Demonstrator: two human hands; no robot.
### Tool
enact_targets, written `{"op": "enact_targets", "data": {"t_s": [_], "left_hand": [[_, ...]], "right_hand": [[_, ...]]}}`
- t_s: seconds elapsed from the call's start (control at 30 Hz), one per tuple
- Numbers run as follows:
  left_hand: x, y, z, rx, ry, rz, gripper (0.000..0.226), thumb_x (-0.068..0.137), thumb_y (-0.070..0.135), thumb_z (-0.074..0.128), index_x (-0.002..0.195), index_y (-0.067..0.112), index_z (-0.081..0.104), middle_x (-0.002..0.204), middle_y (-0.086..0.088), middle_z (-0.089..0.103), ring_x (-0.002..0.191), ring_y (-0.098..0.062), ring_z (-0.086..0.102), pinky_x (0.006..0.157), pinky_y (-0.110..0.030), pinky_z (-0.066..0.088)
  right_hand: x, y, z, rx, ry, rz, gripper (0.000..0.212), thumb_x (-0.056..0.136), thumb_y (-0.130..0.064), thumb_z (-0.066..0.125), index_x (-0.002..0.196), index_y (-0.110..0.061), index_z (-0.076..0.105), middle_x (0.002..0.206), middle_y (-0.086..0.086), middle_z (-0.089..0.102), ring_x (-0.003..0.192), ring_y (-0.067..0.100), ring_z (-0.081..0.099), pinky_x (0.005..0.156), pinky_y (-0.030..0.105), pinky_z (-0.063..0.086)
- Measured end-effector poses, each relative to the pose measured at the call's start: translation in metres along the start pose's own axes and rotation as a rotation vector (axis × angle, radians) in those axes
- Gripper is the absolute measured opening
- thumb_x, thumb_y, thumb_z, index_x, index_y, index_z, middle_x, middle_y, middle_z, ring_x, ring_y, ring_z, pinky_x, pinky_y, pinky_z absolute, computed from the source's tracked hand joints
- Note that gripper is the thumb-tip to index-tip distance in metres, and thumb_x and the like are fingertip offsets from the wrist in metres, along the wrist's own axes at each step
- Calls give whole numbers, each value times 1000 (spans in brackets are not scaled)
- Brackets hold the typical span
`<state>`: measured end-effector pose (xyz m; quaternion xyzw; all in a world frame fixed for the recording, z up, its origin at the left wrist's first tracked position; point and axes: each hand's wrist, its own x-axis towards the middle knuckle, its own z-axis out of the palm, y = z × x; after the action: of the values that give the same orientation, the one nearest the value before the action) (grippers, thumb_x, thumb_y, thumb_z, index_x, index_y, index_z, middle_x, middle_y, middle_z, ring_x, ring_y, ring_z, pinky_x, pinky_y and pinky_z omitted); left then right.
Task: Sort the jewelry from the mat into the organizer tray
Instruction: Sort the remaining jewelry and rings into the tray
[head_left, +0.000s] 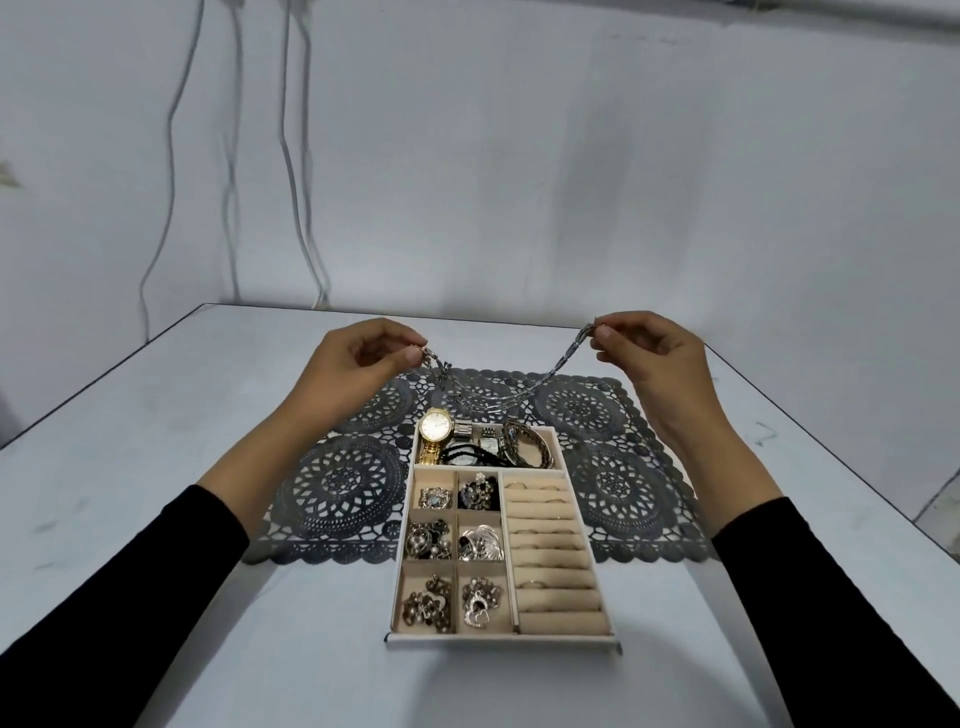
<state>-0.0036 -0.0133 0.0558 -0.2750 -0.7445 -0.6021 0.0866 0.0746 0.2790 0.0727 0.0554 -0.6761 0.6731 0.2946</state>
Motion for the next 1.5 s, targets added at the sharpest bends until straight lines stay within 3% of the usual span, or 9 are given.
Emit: {"op": "enact_targets", "data": {"t_s": [0.1, 0.23, 0.33, 0.4, 0.5, 0.63, 0.87, 1.03, 1.5], "left_hand": [[-8, -2, 2, 35, -39, -13, 11, 88, 17, 70, 98, 21, 72, 86, 6, 75, 90, -9, 71, 83, -21, 54], [-17, -4, 6, 41, -75, -28, 11, 88, 16, 70, 98, 19, 73, 90, -4, 74, 93, -32, 68, 86, -40, 54], [-23, -8, 11, 48, -97, -40, 12, 87, 15, 70, 95, 24, 73, 89, 2, 75, 88, -21, 70, 81, -37, 53], [-25, -12, 12, 40, -107, -69, 13, 87, 15, 70, 95, 23, 73, 88, 5, 75, 90, -13, 70, 91, -39, 55], [-27, -17, 15, 31, -118, -91, 13, 87, 14, 70, 98, 19, 72, 90, 0, 76, 93, -17, 72, 96, -45, 53], [-30, -22, 18, 18, -141, -126, 14, 88, 11, 68, 102, 14, 70, 93, -3, 75, 88, -17, 74, 85, -51, 57], [-31, -27, 18, 38, -160, -126, 16, 88, 8, 67, 102, 15, 69, 92, -1, 75, 85, -9, 71, 63, -16, 54], [-33, -29, 18, 55, -172, -116, 13, 87, 3, 67, 98, 11, 69, 88, 4, 74, 80, -3, 70, 63, -14, 53], [-39, -29, 17, 207, -176, -38, 16, 82, 10, 75, 94, 20, 75, 94, 9, 75, 86, -8, 72, 78, -22, 57]], "right_hand": [[-8, -1, 2, -2, -46, -4, 11, 83, 1, 67, 93, -5, 70, 85, 5, 73, 81, 17, 67, 75, 26, 54], [-16, 4, 4, -14, -78, 17, 12, 82, 0, 68, 91, -7, 70, 84, 2, 74, 80, 14, 68, 74, 24, 54], [-20, 10, 7, -34, -105, 39, 12, 81, 1, 69, 91, -7, 71, 84, 1, 74, 81, 14, 67, 76, 24, 54], [-22, 15, 9, -55, -117, 52, 13, 80, 1, 70, 93, -4, 71, 86, 3, 73, 83, 15, 67, 78, 23, 54], [-24, 22, 10, -96, -138, 77, 14, 80, -2, 71, 93, -6, 72, 87, 5, 74, 84, 14, 67, 78, 22, 53], [-25, 30, 12, -152, -143, 97, 14, 80, -3, 72, 94, -5, 72, 90, 8, 73, 85, 13, 67, 82, 24, 54], [-30, 36, 12, -191, -189, 152, 13, 81, -3, 71, 93, -6, 72, 89, 8, 73, 83, 10, 69, 72, 16, 53], [-33, 38, 8, -206, -279, 174, 14, 80, -6, 73, 94, -10, 73, 93, 10, 74, 91, 22, 70, 84, 29, 55], [-41, 41, 15, -394, -327, 189, 13, 78, -3, 75, 90, -8, 73, 85, 5, 73, 79, 8, 68, 70, 15, 50]]}}
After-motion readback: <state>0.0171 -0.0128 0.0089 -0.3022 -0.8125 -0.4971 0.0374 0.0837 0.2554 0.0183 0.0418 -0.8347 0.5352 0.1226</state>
